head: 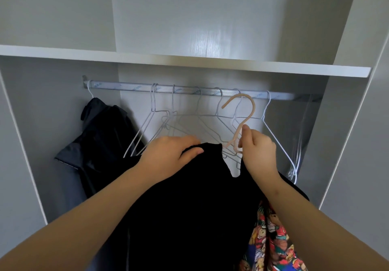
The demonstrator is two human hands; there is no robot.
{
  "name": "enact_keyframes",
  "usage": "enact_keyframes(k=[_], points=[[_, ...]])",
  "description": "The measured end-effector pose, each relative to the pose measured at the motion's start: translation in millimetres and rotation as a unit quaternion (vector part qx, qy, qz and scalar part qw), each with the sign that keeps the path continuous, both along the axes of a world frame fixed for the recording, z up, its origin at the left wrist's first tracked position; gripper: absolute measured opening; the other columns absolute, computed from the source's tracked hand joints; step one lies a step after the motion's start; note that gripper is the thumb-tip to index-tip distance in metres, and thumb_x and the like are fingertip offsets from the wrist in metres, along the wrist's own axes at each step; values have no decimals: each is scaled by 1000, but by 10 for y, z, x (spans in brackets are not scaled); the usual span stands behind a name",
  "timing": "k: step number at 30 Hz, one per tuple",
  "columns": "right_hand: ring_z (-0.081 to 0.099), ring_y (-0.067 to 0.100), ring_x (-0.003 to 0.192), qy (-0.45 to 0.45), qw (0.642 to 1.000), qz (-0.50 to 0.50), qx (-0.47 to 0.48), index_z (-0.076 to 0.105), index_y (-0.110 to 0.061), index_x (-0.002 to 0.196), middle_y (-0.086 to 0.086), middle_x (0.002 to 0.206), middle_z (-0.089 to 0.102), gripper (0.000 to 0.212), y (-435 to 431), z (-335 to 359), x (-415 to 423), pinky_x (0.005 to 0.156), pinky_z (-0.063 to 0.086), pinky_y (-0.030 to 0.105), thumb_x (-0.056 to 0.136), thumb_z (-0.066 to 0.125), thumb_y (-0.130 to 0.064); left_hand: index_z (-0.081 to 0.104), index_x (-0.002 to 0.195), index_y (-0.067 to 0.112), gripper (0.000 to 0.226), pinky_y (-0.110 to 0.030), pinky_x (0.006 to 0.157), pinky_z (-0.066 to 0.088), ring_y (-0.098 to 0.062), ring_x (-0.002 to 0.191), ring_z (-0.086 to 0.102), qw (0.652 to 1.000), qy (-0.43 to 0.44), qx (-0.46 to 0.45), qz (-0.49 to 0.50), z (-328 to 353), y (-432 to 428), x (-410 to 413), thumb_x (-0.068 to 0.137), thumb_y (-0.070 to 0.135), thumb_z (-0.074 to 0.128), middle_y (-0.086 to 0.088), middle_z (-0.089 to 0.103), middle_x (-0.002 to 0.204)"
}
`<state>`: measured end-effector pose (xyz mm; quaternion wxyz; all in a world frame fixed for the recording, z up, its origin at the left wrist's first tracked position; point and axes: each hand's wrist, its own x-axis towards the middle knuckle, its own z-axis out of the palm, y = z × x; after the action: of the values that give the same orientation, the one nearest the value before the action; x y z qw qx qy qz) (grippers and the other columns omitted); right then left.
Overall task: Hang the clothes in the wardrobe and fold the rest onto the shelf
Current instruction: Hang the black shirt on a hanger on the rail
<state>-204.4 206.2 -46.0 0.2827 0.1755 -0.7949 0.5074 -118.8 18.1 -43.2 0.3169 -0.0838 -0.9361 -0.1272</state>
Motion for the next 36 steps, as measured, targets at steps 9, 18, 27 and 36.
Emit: enact_keyframes(k=[9, 18, 27, 36], points=[[25, 14, 46, -58, 996, -30, -66, 26, -15, 44, -5, 34, 29, 53, 215, -72, -96, 48, 23, 30, 90, 52, -20, 70, 91, 24, 71, -27, 61, 48, -14, 78, 66, 996, 57, -61, 31, -130, -432, 117, 83, 70, 17, 8, 69, 82], [47, 8, 56, 37, 999, -25, 26, 49, -10, 59, -4, 54, 50, 36, 37, -101, -21, 57, 37, 21, 91, 53, -28, 39, 63, 21, 41, -27, 55, 32, -14, 61, 44, 996, -13, -21, 87, -70, -119, -104, 91, 49, 43, 5, 41, 58], [58, 27, 77, -88, 985, 15, 148, 62, -2, 76, 11, 73, 63, 57, 321, -302, -58, 70, 44, 36, 95, 34, -49, 57, 65, 23, 33, -20, 51, 33, -5, 59, 49, 979, 41, 134, 149, -44, -345, -147, 84, 50, 56, 8, 52, 57], [45, 14, 51, -42, 978, 48, 200, 35, -17, 49, -4, 47, 42, 56, 186, -236, 17, 50, 32, 28, 91, 34, -54, 58, 62, 30, 24, -21, 53, 37, -2, 59, 50, 983, 10, 164, 87, -111, -277, -115, 79, 46, 64, 10, 54, 59]])
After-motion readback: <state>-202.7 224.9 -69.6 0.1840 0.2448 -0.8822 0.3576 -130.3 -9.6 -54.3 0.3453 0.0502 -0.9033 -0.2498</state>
